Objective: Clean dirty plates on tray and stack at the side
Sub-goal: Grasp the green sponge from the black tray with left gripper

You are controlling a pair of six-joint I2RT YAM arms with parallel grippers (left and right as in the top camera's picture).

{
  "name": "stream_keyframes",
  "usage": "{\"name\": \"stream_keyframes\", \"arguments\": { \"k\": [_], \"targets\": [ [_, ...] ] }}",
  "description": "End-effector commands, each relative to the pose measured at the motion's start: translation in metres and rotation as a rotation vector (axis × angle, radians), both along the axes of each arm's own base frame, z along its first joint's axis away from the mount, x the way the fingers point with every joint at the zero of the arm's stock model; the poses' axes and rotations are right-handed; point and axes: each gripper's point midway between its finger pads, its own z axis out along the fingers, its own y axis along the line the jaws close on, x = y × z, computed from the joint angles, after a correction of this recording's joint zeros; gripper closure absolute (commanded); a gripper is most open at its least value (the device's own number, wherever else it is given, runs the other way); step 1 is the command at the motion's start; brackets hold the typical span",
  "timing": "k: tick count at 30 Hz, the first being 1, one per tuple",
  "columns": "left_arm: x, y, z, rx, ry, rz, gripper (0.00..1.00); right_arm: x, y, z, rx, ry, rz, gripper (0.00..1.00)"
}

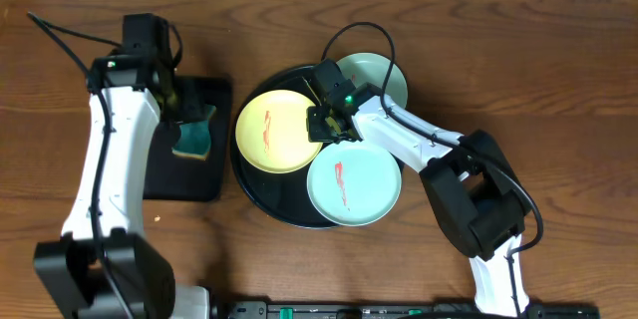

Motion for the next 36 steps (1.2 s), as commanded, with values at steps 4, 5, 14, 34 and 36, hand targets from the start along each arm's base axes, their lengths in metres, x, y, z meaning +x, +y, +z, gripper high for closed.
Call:
{"name": "stream_keyframes", "arguments": {
  "k": [4,5,14,34,36],
  "targets": [
    [0.008,-0.011,-0.05,-0.1,0.132,-0.241,0.31,-0.003,0.001,-0.003,-0.019,-0.001,0.041,0.99],
    [0.01,-0.011,-0.057,-0.103,0.145,-0.249,0.31,-0.003,0.001,-0.003,-0.019,-0.001,0.041,0.99],
    [0.02,-0.009,-0.11,-0.12,0.23,-0.244,0.37,-0.003,0.001,-0.003,-0.023,-0.003,0.051,0.99],
    [0.026,-0.004,-0.137,-0.101,0.253,-0.236,0.81,-0.003,0.001,-0.003,-0.025,-0.005,0.058,0.99],
    [0.027,-0.004,-0.137,-0.1,0.25,-0.236,0.87,-0.003,0.001,-0.003,-0.025,-0.005,0.058,0.99]
  ]
}}
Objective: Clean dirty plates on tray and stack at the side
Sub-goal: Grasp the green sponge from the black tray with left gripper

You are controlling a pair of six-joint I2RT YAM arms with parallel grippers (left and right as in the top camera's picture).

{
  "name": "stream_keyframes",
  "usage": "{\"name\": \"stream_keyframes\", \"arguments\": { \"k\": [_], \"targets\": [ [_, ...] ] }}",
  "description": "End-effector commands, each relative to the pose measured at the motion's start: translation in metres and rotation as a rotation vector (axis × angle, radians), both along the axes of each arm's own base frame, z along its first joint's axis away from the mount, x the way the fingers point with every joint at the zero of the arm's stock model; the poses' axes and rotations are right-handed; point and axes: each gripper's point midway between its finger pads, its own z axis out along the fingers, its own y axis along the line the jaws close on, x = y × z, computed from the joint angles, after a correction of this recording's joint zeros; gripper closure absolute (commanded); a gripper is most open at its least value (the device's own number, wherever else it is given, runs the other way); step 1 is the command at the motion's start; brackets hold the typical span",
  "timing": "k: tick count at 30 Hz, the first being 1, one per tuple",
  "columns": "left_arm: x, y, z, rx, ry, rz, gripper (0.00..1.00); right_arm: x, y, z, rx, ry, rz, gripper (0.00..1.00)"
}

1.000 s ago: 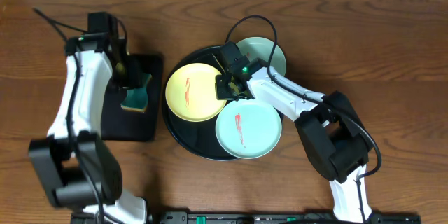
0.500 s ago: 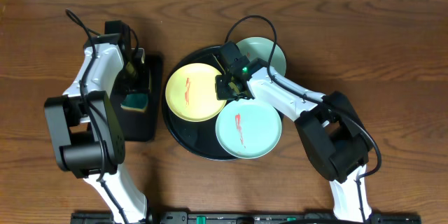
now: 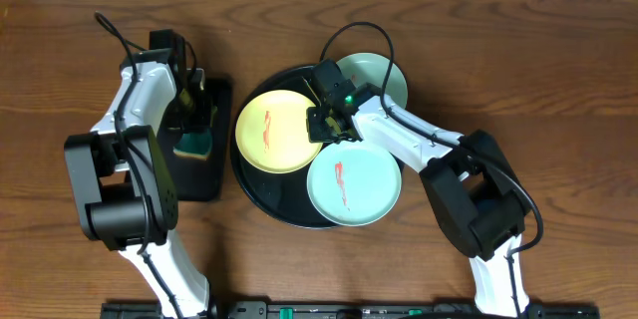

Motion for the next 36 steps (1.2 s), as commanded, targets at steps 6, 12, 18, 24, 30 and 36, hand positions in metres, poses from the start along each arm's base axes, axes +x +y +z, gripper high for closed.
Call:
{"name": "stream_keyframes", "arguments": {
  "k": [6,12,18,24,30,36],
  "targets": [
    [-0.001,-0.003,-0.007,-0.014,0.011,-0.007,0.93,-0.003,0.001,-0.003,-0.019,0.001,0.035,0.99],
    [0.002,-0.003,-0.007,-0.014,0.001,0.009,0.76,-0.003,0.001,-0.003,-0.019,0.001,0.035,0.99],
    [-0.001,-0.003,-0.01,-0.015,0.008,0.009,0.48,-0.002,0.0,-0.004,-0.023,-0.002,0.034,0.99],
    [-0.002,-0.004,-0.013,-0.016,0.009,0.009,0.49,-0.002,0.0,-0.004,-0.024,-0.003,0.033,0.99],
    [-0.003,-0.004,-0.021,-0.016,0.001,0.008,0.54,-0.002,0.0,-0.004,-0.024,-0.003,0.033,0.99],
    [-0.004,-0.004,-0.021,-0.017,0.005,0.01,0.93,-0.002,0.0,-0.004,-0.024,-0.003,0.033,0.99]
  ]
}}
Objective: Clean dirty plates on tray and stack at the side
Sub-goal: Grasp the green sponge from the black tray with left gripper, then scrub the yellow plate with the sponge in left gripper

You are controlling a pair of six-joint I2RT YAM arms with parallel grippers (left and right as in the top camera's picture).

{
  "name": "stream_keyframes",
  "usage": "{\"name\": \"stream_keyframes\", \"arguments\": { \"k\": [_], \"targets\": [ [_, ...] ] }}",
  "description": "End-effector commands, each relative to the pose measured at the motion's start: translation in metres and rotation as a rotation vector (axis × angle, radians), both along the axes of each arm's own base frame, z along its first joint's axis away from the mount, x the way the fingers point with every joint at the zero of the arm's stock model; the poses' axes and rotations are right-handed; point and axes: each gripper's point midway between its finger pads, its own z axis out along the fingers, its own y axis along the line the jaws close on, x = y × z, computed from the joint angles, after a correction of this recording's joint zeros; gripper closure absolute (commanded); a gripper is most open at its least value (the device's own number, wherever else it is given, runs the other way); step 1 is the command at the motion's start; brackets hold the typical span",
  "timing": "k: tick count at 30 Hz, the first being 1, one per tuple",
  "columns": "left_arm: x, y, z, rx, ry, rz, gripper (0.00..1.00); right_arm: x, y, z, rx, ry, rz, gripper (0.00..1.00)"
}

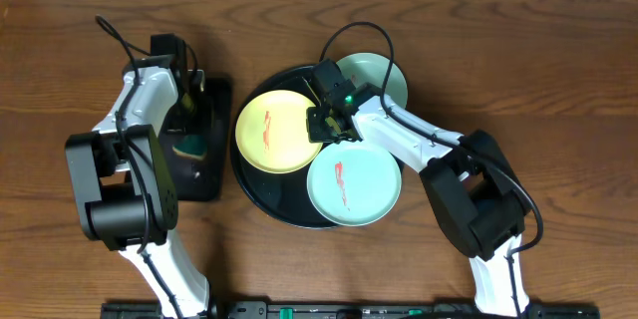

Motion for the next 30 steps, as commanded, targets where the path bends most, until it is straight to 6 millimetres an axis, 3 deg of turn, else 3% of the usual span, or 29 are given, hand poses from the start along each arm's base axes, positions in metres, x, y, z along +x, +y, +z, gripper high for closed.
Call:
{"name": "stream_keyframes", "arguments": {
  "k": [1,7,18,20,23,30],
  "targets": [
    [-0.007,-0.006,-0.01,-0.024,0.033,0.013,0.93,-0.002,0.0,-0.004,-0.024,-0.003,0.032,0.99],
    [-0.002,-0.005,0.013,-0.026,0.025,0.045,0.92,-0.002,0.0,-0.004,-0.024,-0.002,0.033,0.98],
    [0.004,-0.004,0.118,-0.012,-0.196,0.096,0.92,-0.003,0.0,-0.004,-0.027,0.001,0.033,0.99],
    [0.003,-0.005,0.129,-0.01,-0.225,0.096,0.93,-0.003,-0.001,-0.004,-0.028,0.003,0.033,0.99],
    [0.0,-0.005,0.14,-0.008,-0.25,0.095,0.93,-0.003,-0.001,-0.004,-0.028,0.003,0.033,0.99],
    [0.0,-0.005,0.141,-0.011,-0.253,0.111,0.93,-0.005,-0.002,-0.005,-0.033,0.009,0.033,0.99]
  ]
}}
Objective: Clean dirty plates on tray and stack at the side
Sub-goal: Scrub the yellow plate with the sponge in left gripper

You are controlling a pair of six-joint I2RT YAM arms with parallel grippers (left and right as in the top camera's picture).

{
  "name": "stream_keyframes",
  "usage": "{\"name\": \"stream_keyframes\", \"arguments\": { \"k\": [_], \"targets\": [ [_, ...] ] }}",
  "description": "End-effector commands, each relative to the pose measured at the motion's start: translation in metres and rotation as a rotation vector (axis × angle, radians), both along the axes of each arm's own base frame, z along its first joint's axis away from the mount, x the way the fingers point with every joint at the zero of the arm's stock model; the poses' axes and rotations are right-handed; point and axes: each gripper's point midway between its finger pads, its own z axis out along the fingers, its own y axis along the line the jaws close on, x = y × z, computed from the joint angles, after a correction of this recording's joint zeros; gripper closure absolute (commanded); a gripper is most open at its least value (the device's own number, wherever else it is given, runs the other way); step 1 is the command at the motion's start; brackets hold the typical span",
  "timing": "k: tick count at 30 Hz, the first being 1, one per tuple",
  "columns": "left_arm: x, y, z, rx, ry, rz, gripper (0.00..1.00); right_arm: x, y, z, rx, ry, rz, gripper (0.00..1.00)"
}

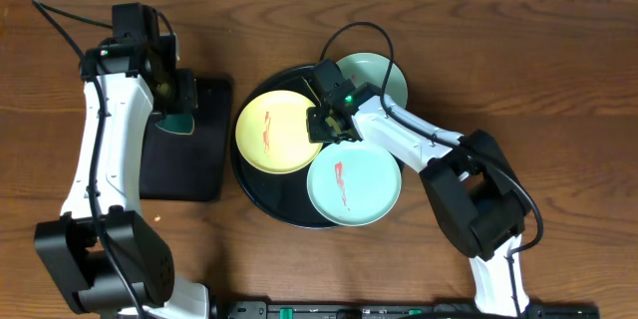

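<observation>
A round black tray [261,191] holds three plates. The yellow plate [271,132] on its left and the light blue plate [359,191] at its front each carry a red smear. A pale green plate [387,72] lies at the tray's back. My right gripper [321,125] sits at the yellow plate's right rim and looks shut on it. At the back left corner of the black mat [189,164], my left gripper [175,100] is shut on a green and yellow sponge [179,121].
The black mat lies left of the tray, nearly touching it. Bare wooden table [558,80] extends to the right of the tray and behind it. Both arms' cables run over the back of the table.
My left gripper was down on the sponge in the middle of the mat. It now holds the sponge further back and left, raised off the mat. The right arm has not moved.
The sponge lay on the mat with my left gripper above it. The left arm then changed its pose over the sponge, and later the gripper was down on it. Now the sponge is held up. My right gripper stayed on the yellow plate's rim throughout.
</observation>
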Motion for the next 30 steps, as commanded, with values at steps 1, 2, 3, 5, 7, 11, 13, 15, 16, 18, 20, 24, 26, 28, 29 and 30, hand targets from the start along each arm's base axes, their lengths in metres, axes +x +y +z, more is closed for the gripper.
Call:
{"name": "stream_keyframes", "arguments": {
  "k": [1,2,3,5,7,11,13,15,16,18,20,24,26,28,29,30],
  "targets": [
    [0.003,-0.001,0.004,-0.011,-0.014,0.016,0.92,-0.004,-0.001,-0.004,-0.028,0.003,0.032,0.99],
    [0.003,-0.001,0.004,-0.011,-0.014,0.016,0.92,-0.003,-0.001,-0.004,-0.028,0.003,0.032,0.99],
    [0.003,-0.001,0.004,-0.012,-0.014,0.019,0.92,-0.003,-0.001,-0.004,-0.028,0.003,0.032,0.99],
    [0.003,-0.003,0.004,-0.023,-0.015,0.017,0.93,-0.003,-0.001,-0.004,-0.027,0.003,0.032,0.99],
    [0.004,-0.008,0.004,-0.049,-0.018,0.01,0.93,-0.003,-0.001,-0.004,-0.027,0.003,0.032,0.99],
    [0.006,-0.025,0.004,-0.132,-0.024,0.087,0.92,-0.003,0.0,-0.004,-0.026,0.0,0.032,0.99],
    [0.007,-0.042,0.002,-0.171,-0.021,0.087,0.92,-0.002,0.0,-0.004,-0.024,-0.001,0.032,0.99],
    [0.007,-0.055,-0.002,-0.177,-0.019,0.074,0.93,-0.002,0.0,-0.004,-0.024,-0.002,0.032,0.99],
    [0.008,-0.063,-0.005,-0.181,-0.018,0.067,0.93,-0.002,0.0,-0.004,-0.023,-0.002,0.032,0.99],
    [0.01,-0.081,-0.018,-0.192,-0.011,0.051,0.93,-0.002,0.0,-0.004,-0.024,-0.002,0.032,0.99],
    [0.01,-0.094,-0.032,-0.193,0.007,0.035,0.93,-0.002,0.0,-0.004,-0.024,-0.002,0.032,0.99],
    [0.007,-0.114,-0.062,-0.185,0.065,-0.014,0.92,-0.002,0.0,-0.004,-0.024,-0.002,0.032,0.99],
    [0.006,-0.12,-0.076,-0.181,0.096,-0.028,0.93,-0.002,0.0,-0.004,-0.024,-0.002,0.032,0.99],
    [0.006,-0.123,-0.089,-0.176,0.127,-0.033,0.93,-0.002,0.0,-0.004,-0.024,-0.002,0.032,0.99],
    [0.005,-0.124,-0.095,-0.175,0.141,-0.033,0.93,-0.002,0.0,-0.004,-0.024,-0.002,0.032,0.99],
    [0.004,-0.124,-0.101,-0.172,0.158,-0.031,0.93,-0.002,0.0,-0.004,-0.025,-0.002,0.032,0.99]
  ]
}}
